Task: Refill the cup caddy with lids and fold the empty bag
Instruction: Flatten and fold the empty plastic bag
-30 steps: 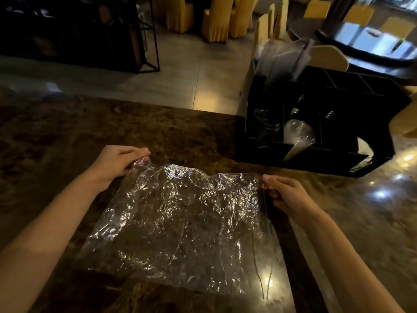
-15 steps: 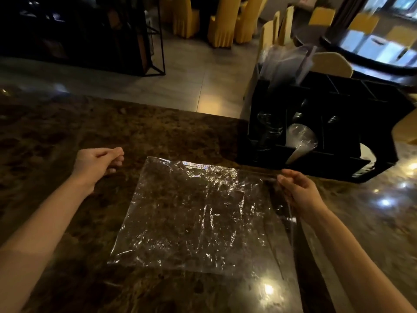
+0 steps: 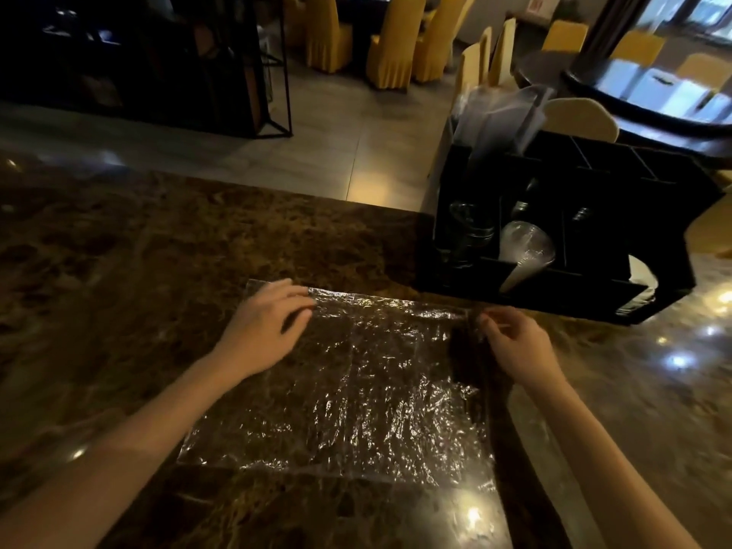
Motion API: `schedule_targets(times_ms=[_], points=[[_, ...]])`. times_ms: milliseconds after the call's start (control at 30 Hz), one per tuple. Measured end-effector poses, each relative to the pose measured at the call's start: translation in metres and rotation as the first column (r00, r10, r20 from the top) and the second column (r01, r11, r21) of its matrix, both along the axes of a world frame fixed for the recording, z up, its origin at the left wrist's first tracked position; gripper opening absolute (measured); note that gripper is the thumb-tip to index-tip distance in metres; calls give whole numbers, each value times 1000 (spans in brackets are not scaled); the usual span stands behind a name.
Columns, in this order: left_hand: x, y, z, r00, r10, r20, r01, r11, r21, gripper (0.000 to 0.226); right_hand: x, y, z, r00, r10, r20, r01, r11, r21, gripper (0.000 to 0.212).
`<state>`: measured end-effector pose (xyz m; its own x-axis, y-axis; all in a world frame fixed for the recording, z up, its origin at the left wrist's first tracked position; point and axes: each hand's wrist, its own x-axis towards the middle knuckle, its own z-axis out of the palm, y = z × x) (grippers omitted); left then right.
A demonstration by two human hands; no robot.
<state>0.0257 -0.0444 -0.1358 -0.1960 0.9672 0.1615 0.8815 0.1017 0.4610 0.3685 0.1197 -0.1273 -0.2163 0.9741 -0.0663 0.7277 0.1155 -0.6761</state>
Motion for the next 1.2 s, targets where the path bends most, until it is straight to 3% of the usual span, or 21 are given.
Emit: schedule_targets(times_ms=[67,133,233,333,467,900,1200], points=[[25,-5,-7,998,-58,-4,58,996,-66,44,-10,-29,0,986,85,143,-111,976,187,30],[48,-10,-18,994,-101,-39,95,987,-133,56,-32,-66,-3,959,199,204,-250,931,266,40],[73,-17,-34,983,-129,-131,100,973,-208,59,-65,-111,-15,885,364,290,-440,857,266,55],[84,-22,-43,960,-136,-245,77,969,-235,62,-85,-130,-35,827,425,368,-523,822,226,59],[84,-26,-46,954,-87,-287,21,974,-225,63,-84,-129,-56,799,407,443,-514,844,153,60],[7,-46,-49,941,233,-243,-288,932,-220,63,-57,-116,-62,838,311,448,-415,897,152,63],[-11,-48,-47,925,286,-250,-346,906,-245,65,-67,-120,-51,842,301,448,-387,915,112,60]])
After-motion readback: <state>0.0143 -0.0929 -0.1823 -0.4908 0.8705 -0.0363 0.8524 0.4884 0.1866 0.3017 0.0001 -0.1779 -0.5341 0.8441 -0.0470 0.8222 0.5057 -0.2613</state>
